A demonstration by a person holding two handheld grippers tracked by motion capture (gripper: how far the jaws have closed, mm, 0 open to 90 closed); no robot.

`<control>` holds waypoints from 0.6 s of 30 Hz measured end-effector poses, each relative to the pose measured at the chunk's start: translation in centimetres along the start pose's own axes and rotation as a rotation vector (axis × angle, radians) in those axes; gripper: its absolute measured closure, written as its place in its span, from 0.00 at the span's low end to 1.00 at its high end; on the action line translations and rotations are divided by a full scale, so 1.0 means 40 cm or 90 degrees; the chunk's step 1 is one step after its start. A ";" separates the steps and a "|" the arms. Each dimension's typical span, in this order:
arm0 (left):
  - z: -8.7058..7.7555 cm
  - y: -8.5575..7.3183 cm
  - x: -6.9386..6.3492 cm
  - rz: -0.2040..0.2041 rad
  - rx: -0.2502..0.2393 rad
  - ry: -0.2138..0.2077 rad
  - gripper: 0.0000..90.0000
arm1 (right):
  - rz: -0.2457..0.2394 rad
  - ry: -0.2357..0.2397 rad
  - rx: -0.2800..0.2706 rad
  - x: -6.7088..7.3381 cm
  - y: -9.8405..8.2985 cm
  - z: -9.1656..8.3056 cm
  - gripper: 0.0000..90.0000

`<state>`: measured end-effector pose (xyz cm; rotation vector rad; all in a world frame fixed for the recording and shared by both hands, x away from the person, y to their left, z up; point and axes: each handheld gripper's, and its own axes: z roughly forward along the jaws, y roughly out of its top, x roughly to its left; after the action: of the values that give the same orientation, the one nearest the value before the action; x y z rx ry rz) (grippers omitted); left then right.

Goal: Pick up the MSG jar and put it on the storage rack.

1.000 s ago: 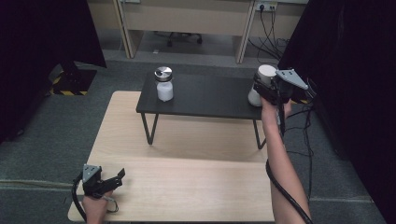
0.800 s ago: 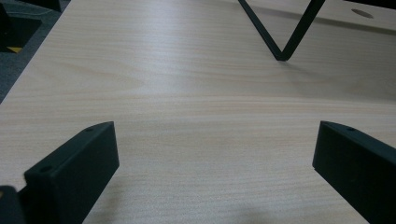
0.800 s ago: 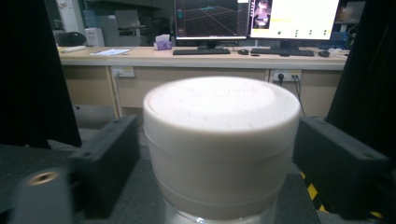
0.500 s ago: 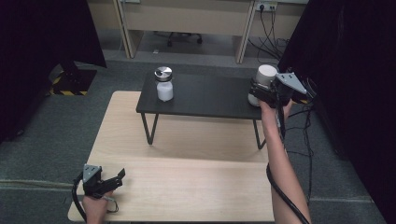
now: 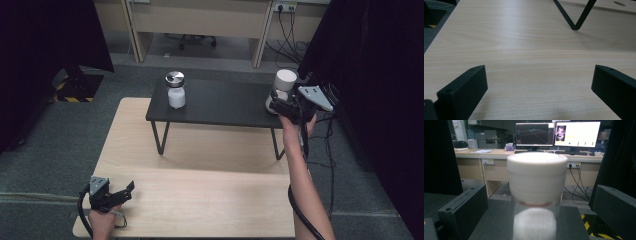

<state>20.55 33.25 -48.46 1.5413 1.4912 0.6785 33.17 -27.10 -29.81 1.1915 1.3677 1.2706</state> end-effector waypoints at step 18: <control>0.003 0.004 -0.012 0.015 0.010 0.008 0.00 | 0.012 0.004 0.006 -0.063 -0.137 -0.153 0.00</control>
<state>20.67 32.75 -48.29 1.5706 1.4935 0.6938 27.07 -30.50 -34.80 1.2102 1.3716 1.2826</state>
